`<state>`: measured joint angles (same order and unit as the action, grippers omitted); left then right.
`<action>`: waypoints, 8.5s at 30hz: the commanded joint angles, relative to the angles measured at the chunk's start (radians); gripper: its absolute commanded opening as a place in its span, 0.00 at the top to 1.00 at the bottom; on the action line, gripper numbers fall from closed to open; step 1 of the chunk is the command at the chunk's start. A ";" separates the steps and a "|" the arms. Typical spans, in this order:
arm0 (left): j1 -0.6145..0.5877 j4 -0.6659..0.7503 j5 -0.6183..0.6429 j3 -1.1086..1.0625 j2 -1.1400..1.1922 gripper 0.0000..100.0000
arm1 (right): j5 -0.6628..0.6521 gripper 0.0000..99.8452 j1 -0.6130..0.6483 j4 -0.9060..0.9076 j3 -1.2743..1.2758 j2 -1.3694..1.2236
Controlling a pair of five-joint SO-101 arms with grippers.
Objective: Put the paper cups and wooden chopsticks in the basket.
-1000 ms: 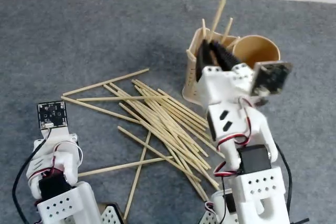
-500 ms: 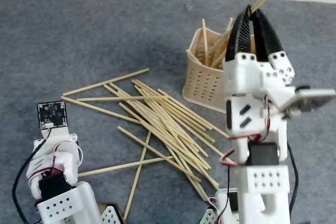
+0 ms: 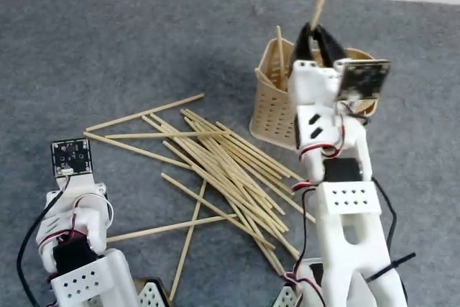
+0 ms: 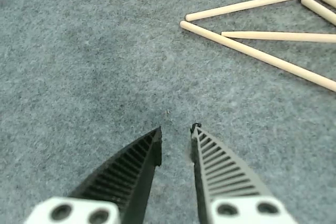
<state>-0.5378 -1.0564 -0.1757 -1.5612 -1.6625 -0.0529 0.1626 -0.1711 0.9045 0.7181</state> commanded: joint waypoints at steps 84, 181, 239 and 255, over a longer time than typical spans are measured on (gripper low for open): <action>-0.004 0.017 0.008 0.007 -0.008 0.89 | -0.270 0.91 0.719 0.898 0.012 -0.387; -0.001 0.017 0.008 0.002 -0.008 0.89 | -0.032 0.99 0.036 -0.031 0.041 0.464; 0.013 0.023 0.006 -0.001 -0.008 0.89 | -0.038 0.86 0.496 1.392 -0.315 0.286; -0.053 0.057 0.011 -0.001 -0.008 0.89 | -0.184 0.86 0.885 1.267 0.001 0.116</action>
<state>-0.5838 -1.0196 -0.1757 -1.5750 -1.6625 -0.1803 0.9789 1.1976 0.8554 0.8700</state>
